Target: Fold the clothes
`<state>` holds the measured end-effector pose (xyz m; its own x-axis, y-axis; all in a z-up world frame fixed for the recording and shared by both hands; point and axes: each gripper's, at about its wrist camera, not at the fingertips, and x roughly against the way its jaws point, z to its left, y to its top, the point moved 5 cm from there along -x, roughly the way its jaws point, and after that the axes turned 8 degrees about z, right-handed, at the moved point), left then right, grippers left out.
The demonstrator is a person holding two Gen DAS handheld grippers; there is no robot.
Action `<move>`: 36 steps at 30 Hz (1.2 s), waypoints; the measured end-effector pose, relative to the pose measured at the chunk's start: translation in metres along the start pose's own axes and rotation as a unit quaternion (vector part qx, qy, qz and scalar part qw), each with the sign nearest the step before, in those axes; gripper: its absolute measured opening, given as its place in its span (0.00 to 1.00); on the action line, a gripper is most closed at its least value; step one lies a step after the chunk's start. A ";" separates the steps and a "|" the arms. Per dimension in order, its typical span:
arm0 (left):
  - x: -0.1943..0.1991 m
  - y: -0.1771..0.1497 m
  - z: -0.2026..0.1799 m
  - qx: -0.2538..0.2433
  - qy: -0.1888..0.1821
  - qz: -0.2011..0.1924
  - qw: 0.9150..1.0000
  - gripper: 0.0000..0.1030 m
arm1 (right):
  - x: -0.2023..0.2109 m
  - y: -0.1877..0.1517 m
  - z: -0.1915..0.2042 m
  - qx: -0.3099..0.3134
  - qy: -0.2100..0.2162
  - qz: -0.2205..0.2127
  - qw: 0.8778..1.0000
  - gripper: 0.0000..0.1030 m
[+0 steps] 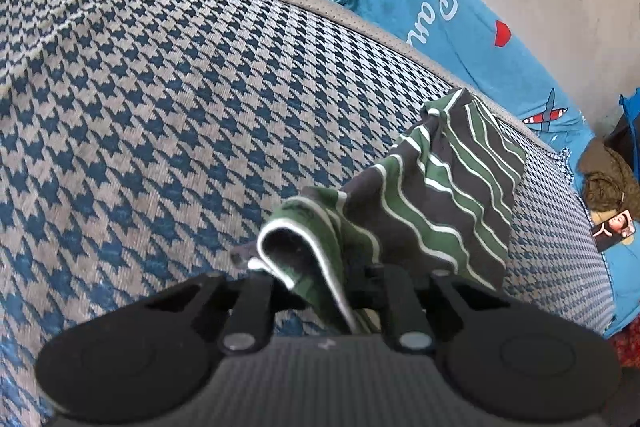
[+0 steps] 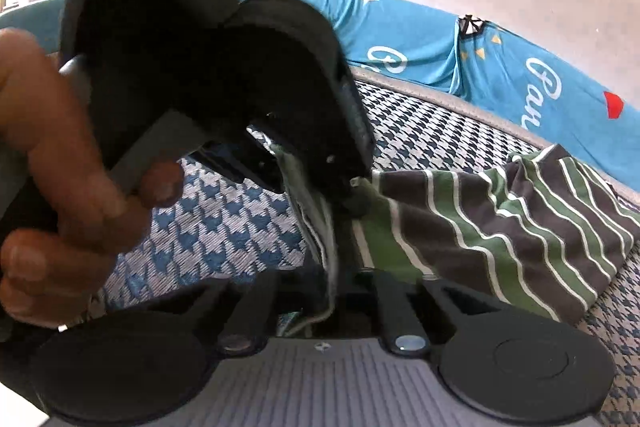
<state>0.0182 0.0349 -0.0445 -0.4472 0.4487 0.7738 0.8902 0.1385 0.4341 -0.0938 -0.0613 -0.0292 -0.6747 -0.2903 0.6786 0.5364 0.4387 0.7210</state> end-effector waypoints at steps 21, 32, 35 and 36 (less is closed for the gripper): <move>0.097 0.046 0.090 0.065 0.086 -0.078 0.991 0.16 | -0.014 0.076 0.076 -0.034 0.143 -0.023 0.989 0.09; 0.117 0.034 0.118 0.137 0.152 -0.121 0.971 0.78 | 0.003 0.047 0.059 -0.004 0.133 -0.003 0.991 0.35; 0.113 0.032 0.103 0.113 0.141 -0.126 0.975 0.79 | 0.003 0.037 0.030 -0.002 0.116 0.007 0.993 0.35; 0.109 0.031 0.099 0.105 0.139 -0.122 0.977 0.81 | 0.002 0.034 0.019 -0.002 0.109 0.011 0.994 0.35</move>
<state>0.0060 0.1752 0.0078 -0.6285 0.1258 0.7676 0.7393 0.4034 0.5392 -0.0864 -0.0310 -0.0060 -0.5376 -0.4582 0.7079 0.5517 0.4437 0.7062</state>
